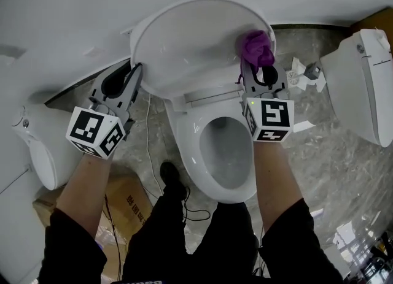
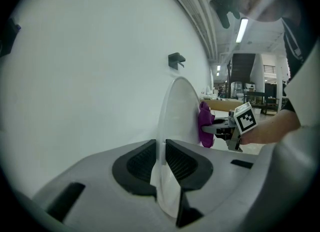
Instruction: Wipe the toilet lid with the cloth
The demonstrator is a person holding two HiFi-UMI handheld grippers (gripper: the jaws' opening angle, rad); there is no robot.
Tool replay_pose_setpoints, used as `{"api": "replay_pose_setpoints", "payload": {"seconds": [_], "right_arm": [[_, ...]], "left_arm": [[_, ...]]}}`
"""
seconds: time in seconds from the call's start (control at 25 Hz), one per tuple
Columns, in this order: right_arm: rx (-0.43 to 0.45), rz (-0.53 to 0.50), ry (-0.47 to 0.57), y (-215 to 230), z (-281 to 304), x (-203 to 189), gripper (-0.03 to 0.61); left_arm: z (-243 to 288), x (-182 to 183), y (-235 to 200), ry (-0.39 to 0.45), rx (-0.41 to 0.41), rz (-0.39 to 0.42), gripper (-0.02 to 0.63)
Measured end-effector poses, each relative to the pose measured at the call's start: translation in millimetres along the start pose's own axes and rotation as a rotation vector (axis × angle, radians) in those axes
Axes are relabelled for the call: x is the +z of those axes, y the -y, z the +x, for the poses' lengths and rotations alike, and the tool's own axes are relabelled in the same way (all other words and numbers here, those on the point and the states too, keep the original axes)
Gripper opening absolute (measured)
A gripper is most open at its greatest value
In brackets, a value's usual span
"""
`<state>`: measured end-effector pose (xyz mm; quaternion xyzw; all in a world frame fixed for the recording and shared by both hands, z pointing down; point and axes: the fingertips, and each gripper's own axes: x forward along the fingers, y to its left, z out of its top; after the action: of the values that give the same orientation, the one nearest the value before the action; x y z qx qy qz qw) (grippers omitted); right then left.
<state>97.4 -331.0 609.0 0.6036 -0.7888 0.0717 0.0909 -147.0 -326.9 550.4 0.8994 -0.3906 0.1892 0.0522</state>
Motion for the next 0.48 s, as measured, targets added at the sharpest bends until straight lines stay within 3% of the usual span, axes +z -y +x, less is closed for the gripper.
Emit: {"api": "replay_pose_setpoints", "payload": {"seconds": [0.28, 0.48], "right_arm": [[0.002, 0.045, 0.008, -76, 17, -10, 0.098], [0.085, 0.068, 0.016, -150, 26, -15, 0.098]], "left_arm": [[3, 3, 3, 0.019, -0.087, 0.002, 0.072], [2, 5, 5, 0.057, -0.136, -0.013, 0.072]]}}
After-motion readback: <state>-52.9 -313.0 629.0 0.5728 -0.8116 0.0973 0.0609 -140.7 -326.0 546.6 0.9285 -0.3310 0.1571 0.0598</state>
